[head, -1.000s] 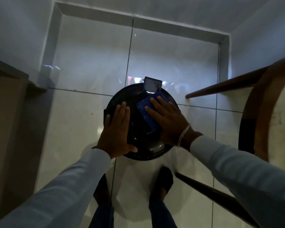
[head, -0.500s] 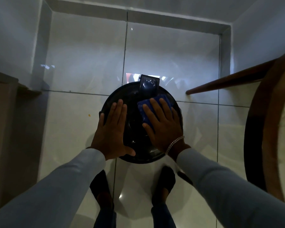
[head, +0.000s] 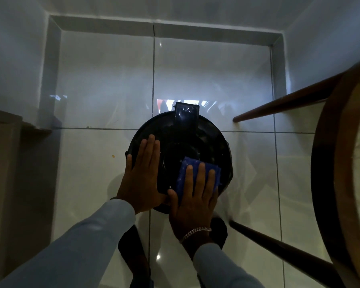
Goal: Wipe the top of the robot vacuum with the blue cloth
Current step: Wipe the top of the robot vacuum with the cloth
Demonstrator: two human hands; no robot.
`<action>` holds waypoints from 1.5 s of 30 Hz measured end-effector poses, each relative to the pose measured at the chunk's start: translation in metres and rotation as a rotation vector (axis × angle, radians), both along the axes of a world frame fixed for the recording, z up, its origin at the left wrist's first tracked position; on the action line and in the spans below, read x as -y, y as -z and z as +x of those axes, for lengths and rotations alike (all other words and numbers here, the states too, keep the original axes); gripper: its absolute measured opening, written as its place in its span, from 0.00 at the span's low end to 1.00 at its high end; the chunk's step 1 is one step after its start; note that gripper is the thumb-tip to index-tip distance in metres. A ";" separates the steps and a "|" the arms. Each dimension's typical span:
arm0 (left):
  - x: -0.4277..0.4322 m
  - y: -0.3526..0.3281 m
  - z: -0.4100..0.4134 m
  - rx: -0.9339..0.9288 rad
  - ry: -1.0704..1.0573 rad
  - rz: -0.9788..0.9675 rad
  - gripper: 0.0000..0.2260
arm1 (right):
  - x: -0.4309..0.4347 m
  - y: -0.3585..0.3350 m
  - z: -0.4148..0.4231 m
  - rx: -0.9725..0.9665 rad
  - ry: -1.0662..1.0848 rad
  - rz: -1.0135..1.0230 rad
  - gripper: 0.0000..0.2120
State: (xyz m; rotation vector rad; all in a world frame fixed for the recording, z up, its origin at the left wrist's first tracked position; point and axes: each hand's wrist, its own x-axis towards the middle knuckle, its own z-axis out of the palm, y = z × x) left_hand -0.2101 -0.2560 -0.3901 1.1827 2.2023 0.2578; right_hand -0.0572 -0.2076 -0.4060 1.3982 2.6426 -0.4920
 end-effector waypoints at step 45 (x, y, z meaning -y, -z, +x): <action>0.004 0.004 -0.004 0.044 -0.002 0.017 0.67 | -0.092 -0.047 -0.072 -0.060 0.003 -0.162 0.20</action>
